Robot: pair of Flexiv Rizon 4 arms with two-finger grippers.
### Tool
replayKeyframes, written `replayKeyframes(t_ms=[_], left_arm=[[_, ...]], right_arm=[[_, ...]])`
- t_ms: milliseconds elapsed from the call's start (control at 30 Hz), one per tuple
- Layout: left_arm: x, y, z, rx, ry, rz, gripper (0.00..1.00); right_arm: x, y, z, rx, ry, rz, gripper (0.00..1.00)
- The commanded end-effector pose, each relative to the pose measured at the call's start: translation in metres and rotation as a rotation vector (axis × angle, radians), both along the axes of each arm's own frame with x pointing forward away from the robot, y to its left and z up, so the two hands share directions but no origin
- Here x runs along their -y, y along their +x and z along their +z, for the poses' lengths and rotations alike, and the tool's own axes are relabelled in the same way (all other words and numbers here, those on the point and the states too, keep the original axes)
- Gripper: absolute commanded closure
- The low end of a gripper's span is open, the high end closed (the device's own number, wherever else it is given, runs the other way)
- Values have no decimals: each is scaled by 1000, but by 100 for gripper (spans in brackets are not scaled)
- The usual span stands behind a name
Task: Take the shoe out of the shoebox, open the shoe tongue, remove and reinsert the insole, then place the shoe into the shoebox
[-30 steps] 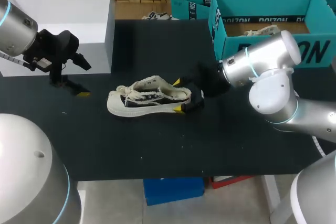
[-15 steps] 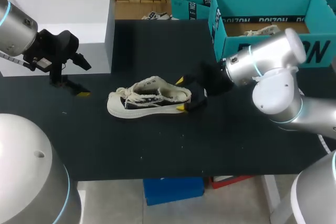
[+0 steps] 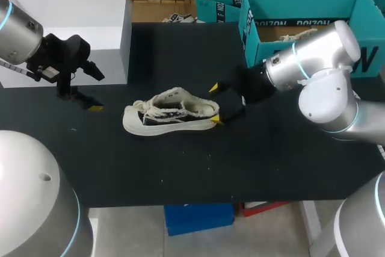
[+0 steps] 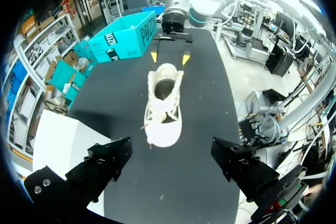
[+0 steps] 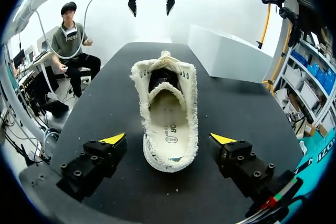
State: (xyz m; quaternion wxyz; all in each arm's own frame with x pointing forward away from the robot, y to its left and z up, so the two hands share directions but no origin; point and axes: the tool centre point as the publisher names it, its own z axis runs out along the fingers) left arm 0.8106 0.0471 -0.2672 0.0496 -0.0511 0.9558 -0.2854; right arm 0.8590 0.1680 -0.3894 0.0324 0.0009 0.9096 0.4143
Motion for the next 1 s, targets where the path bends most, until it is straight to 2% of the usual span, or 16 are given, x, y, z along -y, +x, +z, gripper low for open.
replayKeyframes(t_ms=[33, 567, 1000], left_arm=[[0, -1, -2, 5, -1, 0, 0], [0, -1, -2, 5, -1, 0, 0], [0, -1, -2, 5, -1, 0, 0]], right_arm=[[-1, 4, -7, -8, 3, -2, 0], [-14, 13, -25, -27, 45, -2, 0], [-29, 10, -35, -46, 71, -2, 0]])
